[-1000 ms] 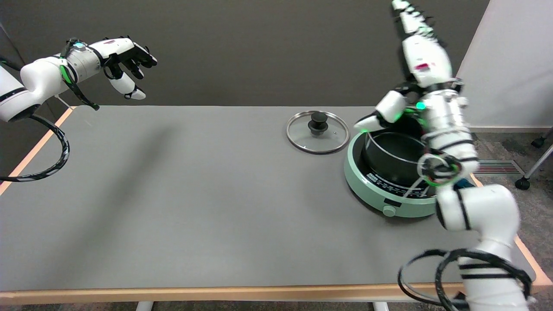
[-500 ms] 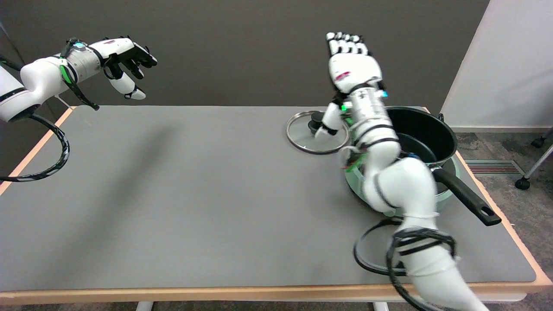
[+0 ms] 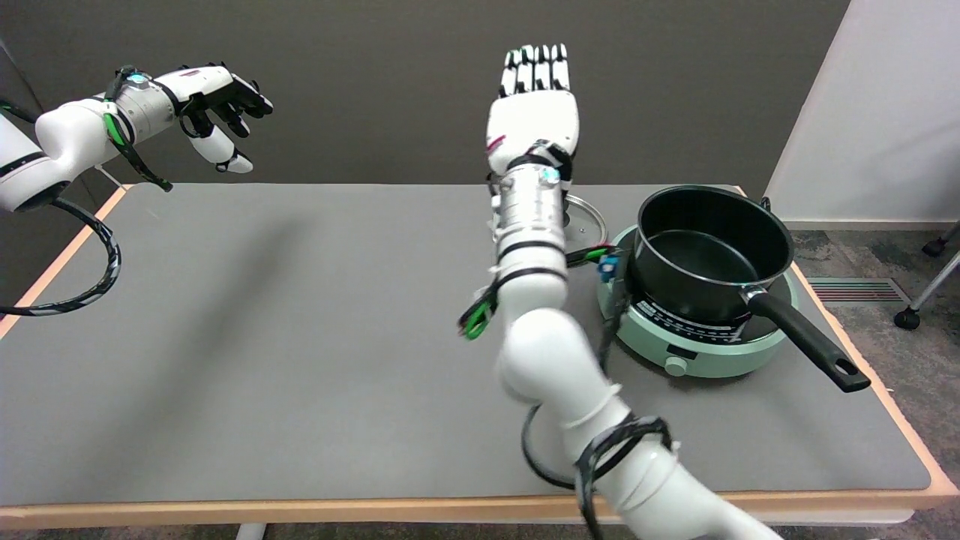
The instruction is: Pick up the pot.
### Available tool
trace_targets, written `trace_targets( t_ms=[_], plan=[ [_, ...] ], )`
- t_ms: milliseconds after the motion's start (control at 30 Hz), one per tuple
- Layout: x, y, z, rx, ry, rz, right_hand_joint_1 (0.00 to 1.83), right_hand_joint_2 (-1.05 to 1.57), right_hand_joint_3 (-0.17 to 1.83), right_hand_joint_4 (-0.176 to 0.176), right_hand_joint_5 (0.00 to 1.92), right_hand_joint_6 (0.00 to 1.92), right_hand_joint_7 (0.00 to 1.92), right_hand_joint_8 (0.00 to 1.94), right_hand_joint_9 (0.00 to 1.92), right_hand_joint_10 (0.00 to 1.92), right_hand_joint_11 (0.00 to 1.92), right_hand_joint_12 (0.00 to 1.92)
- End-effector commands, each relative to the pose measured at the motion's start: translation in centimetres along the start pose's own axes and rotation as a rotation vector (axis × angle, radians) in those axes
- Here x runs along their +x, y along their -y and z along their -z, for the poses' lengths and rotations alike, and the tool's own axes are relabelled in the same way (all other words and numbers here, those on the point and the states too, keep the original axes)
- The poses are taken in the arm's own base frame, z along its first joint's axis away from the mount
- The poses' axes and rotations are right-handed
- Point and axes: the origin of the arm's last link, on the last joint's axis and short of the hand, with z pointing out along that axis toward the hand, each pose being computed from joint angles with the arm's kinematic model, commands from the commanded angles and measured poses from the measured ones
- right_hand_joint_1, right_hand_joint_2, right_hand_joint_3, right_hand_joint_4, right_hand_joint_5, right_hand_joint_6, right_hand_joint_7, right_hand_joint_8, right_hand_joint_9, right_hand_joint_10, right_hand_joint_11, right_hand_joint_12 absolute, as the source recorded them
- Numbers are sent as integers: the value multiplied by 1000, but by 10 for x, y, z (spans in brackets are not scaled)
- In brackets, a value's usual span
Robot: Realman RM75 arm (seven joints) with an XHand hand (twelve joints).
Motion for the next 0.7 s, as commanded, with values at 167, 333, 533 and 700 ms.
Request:
trace_targets(
  t_ms=[167, 333, 533, 700],
  plan=[
    [86, 13, 167, -462, -393, 301, 1341, -550, 666, -176, 57, 57, 57, 57, 57, 57, 57, 57],
    [75, 2, 198, -556, -360, 297, 1334, -552, 672, -176, 56, 56, 56, 56, 56, 56, 56, 56],
    [57, -17, 217, -649, -285, 285, 1342, -561, 745, -143, 49, 49, 49, 49, 49, 49, 49, 49],
    [52, -26, 223, -659, -238, 287, 1346, -577, 770, -135, 48, 48, 48, 48, 48, 48, 48, 48]
  ],
)
